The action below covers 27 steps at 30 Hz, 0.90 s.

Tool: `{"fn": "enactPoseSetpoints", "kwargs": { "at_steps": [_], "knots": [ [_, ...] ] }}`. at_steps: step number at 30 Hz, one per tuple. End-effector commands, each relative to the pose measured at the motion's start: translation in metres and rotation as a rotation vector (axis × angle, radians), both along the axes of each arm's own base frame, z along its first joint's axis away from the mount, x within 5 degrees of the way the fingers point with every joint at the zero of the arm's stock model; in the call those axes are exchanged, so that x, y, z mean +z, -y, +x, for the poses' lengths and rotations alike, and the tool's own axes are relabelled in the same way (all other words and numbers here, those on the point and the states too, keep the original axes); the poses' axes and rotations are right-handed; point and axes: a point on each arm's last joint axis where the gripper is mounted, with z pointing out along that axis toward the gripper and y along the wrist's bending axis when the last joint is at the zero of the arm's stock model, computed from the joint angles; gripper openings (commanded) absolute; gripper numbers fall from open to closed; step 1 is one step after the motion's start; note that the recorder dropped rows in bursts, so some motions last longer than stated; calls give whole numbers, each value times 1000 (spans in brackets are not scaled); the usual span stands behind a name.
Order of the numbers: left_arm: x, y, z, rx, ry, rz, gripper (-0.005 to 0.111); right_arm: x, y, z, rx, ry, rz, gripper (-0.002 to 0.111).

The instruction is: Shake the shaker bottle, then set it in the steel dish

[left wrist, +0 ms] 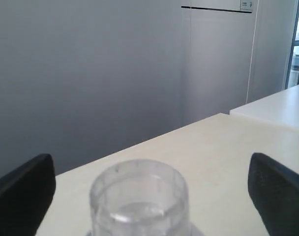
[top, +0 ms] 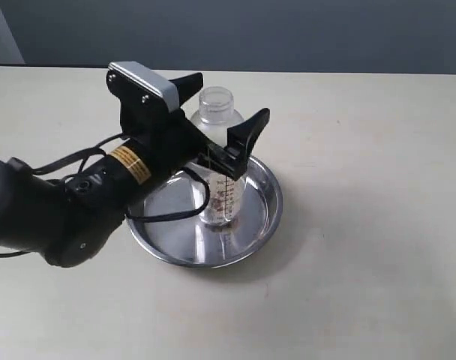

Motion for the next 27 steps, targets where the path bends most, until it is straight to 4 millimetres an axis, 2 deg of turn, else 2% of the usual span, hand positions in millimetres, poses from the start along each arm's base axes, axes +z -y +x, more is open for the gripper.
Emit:
{"fn": "enactPoseSetpoints", "kwargs": {
  "at_steps": [1,4,7,10,11,15,19,23,27],
  "knots": [
    [25,-7,-4,44,7,41,99,1,0,0,-4,16,-3,-1],
    [48,-14,-11,60,10,66,86,1,0,0,-4,16,-3,-1],
    [76,-23,-26,57,-33,81,51,1,0,0,-4,16,-3,-1],
    [104,-39,-47,79,-83,104,6,1,0,0,-4,16,-3,-1],
    [113,-45,-55,86,-73,143,1,1,0,0,-4,16,-3,-1],
    [148,-74,-89,144,-9,229,0,1,0,0,-4,16,-3,-1],
    [167,-95,-119,149,13,196,0,1,0,0,-4,16,-3,-1],
    [170,-109,-145,131,57,188,0,1,0,0,-4,16,-3,-1],
    [154,-118,-157,143,19,132,0,1,0,0,-4,16,-3,-1]
  ]
}}
